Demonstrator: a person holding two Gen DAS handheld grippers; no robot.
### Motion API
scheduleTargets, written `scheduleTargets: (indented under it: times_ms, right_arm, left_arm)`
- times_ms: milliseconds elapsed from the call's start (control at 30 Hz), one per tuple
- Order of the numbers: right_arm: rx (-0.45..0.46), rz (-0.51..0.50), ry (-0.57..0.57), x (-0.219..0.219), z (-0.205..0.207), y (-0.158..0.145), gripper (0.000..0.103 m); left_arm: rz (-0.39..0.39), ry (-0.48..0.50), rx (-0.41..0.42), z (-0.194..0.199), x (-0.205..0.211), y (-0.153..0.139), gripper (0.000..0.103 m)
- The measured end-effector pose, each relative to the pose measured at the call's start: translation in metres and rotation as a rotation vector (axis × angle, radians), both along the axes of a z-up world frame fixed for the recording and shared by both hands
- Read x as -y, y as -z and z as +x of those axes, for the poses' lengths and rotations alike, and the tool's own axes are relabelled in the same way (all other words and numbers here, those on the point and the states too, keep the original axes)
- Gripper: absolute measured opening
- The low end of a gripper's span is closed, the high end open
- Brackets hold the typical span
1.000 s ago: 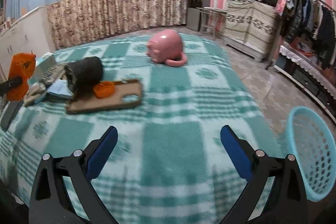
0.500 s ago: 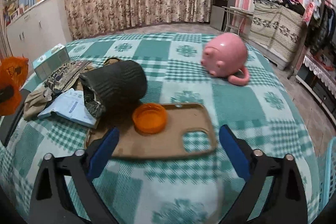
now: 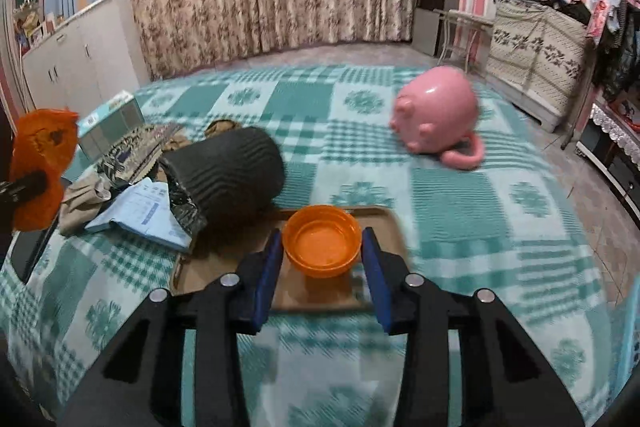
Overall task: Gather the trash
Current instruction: 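Grasp the orange round lid on the phone case with the right gripper, then carry the orange cloth and orange lid over the blue basket with both grippers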
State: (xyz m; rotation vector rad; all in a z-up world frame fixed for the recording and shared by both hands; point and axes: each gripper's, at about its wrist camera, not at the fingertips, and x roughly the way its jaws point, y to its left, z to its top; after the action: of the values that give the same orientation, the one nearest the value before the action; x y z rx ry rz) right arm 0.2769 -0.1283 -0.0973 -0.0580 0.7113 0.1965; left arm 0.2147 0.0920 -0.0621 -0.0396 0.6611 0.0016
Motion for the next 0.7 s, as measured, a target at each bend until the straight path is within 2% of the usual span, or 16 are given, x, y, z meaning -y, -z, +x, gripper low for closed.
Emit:
scheduleTargets:
  times_ms: [200,467,700]
  right_arm:
    - [0.046,0.017,0.119,0.068,-0.037,-0.027,0.040]
    - [0.119,0.003,0.274,0.153,-0.087,-0.064,0.040]
    - [0.147,0.006,0.412,0.221,-0.132,-0.075,0.040]
  left_arm:
    - [0.007,0.090,0.036,0.002,0.045,-0.017,0.002]
    - [-0.005,0.260,0.082,0.001,0.130,-0.040,0.002]
    - [-0.021,0.401,0.089,-0.001,0.204,-0.046,0.002]
